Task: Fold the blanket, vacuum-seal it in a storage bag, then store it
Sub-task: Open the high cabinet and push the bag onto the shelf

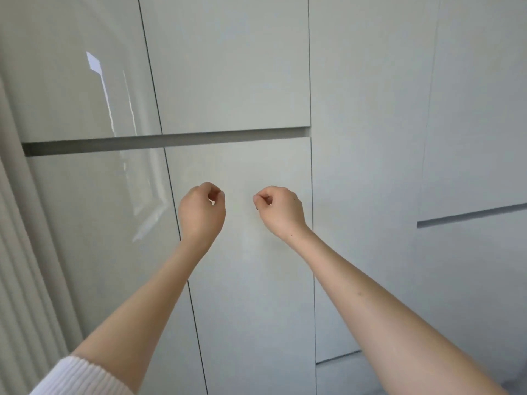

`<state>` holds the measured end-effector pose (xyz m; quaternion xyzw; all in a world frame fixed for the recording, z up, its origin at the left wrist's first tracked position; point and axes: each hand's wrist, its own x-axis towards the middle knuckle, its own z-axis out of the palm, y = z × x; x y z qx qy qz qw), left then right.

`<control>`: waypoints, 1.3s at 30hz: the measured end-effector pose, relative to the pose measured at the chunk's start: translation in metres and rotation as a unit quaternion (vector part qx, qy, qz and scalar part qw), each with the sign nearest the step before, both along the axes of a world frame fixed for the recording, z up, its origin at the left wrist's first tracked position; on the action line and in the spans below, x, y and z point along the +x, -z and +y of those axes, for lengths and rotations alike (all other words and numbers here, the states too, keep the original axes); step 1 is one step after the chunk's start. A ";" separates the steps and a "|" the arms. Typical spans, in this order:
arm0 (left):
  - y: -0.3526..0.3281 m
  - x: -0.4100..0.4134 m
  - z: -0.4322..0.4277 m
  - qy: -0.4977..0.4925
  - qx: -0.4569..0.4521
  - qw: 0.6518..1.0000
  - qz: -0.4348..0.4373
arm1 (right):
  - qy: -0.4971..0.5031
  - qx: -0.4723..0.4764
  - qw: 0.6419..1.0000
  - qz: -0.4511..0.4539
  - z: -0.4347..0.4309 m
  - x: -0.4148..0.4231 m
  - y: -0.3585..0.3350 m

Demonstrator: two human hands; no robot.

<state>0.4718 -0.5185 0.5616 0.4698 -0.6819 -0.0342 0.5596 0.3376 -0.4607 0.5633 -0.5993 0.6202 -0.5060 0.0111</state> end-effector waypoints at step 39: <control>-0.154 0.063 -0.107 0.341 0.030 0.937 0.074 | 0.218 -0.604 0.642 0.418 -0.065 0.052 -0.116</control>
